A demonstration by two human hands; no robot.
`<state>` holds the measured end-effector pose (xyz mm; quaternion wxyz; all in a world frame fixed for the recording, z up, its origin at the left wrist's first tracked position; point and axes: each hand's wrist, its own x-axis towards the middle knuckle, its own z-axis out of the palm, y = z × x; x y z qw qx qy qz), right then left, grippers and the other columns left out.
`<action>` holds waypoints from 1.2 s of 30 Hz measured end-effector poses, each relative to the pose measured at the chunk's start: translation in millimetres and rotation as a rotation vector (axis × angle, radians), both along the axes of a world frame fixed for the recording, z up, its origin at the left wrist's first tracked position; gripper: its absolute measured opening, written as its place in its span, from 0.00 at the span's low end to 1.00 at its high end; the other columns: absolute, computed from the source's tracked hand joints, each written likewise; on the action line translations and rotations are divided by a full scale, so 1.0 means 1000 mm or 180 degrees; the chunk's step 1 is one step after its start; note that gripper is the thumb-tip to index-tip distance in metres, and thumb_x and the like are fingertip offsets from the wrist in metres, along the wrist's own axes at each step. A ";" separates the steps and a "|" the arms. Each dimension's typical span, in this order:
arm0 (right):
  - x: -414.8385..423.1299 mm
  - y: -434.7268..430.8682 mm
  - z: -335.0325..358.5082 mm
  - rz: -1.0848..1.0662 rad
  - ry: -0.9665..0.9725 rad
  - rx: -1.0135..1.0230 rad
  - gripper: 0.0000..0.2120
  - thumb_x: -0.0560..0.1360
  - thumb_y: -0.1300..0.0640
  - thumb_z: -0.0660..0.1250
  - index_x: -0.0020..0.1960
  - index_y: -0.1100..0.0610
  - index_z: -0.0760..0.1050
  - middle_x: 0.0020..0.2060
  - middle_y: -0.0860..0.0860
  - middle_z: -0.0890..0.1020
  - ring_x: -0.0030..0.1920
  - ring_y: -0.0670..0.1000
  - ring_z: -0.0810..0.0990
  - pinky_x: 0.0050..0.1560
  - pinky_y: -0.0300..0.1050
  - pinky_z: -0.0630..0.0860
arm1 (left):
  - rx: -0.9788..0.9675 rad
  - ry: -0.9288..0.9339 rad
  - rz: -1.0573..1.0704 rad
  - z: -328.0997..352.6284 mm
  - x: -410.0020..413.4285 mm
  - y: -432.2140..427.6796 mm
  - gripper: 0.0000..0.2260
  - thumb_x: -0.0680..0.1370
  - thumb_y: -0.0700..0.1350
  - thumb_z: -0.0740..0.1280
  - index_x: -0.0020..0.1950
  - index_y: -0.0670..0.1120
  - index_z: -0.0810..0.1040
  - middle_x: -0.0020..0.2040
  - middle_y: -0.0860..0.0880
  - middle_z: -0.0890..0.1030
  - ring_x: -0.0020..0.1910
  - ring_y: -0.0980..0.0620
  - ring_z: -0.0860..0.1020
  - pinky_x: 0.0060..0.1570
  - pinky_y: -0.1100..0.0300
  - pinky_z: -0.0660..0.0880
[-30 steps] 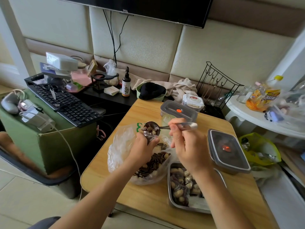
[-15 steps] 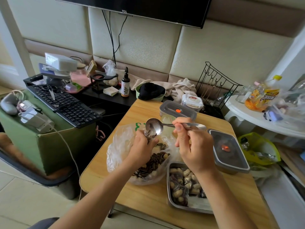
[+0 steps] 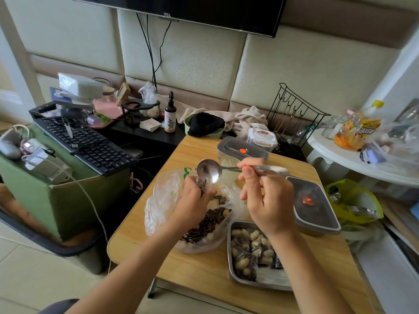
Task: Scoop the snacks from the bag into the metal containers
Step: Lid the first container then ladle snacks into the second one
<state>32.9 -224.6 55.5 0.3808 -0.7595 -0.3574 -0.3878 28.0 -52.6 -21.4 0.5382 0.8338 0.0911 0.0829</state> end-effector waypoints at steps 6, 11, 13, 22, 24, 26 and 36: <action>0.007 -0.010 0.000 0.0050 0.1228 0.0939 0.14 0.87 0.52 0.57 0.51 0.54 0.79 0.35 0.51 0.82 0.27 0.48 0.82 0.26 0.36 0.74 | 0.0029 -0.0089 -0.0049 0.000 -0.004 0.001 0.15 0.84 0.51 0.64 0.63 0.44 0.64 0.50 0.50 0.74 0.47 0.50 0.74 0.54 0.48 0.76; 0.033 -0.033 -0.016 -0.0843 0.2828 0.1973 0.16 0.88 0.52 0.55 0.52 0.58 0.77 0.37 0.57 0.83 0.27 0.51 0.82 0.28 0.43 0.75 | 0.0034 -0.0243 -0.0032 0.002 -0.010 0.004 0.13 0.85 0.50 0.63 0.61 0.43 0.65 0.46 0.48 0.75 0.42 0.51 0.74 0.44 0.53 0.74; 0.040 -0.036 -0.027 -0.0968 0.3362 0.2014 0.17 0.88 0.52 0.54 0.55 0.62 0.76 0.36 0.57 0.83 0.27 0.50 0.81 0.28 0.41 0.75 | 0.0062 -0.0273 -0.0024 0.001 -0.011 0.005 0.12 0.85 0.49 0.63 0.60 0.43 0.65 0.45 0.49 0.75 0.40 0.52 0.73 0.39 0.57 0.72; 0.052 -0.022 -0.045 -0.0289 0.4806 0.2311 0.10 0.87 0.53 0.59 0.54 0.58 0.73 0.42 0.61 0.87 0.32 0.52 0.84 0.22 0.35 0.69 | 0.0174 -0.0417 -0.0116 0.006 -0.015 0.002 0.07 0.85 0.51 0.62 0.55 0.48 0.69 0.45 0.53 0.78 0.40 0.58 0.76 0.36 0.65 0.67; 0.052 -0.019 -0.044 -0.0246 0.4885 0.2281 0.09 0.87 0.54 0.58 0.54 0.59 0.72 0.42 0.62 0.88 0.32 0.52 0.84 0.23 0.34 0.69 | 0.0249 -0.0445 -0.0140 0.005 -0.015 0.003 0.07 0.85 0.51 0.63 0.56 0.48 0.69 0.47 0.52 0.79 0.40 0.58 0.76 0.36 0.66 0.67; 0.050 -0.015 -0.044 -0.0342 0.4889 0.2107 0.13 0.87 0.55 0.59 0.52 0.63 0.75 0.41 0.61 0.88 0.32 0.51 0.82 0.23 0.34 0.69 | 0.0351 -0.0489 -0.0170 0.004 -0.014 0.003 0.10 0.85 0.51 0.64 0.58 0.47 0.68 0.45 0.52 0.78 0.39 0.57 0.75 0.36 0.67 0.68; 0.041 0.003 -0.038 -0.0193 0.4277 0.0689 0.16 0.84 0.51 0.65 0.49 0.62 0.82 0.37 0.54 0.84 0.26 0.47 0.76 0.25 0.36 0.67 | 0.0538 -0.0522 -0.0282 0.005 -0.015 0.000 0.14 0.83 0.51 0.67 0.58 0.44 0.66 0.47 0.48 0.78 0.44 0.49 0.77 0.46 0.60 0.74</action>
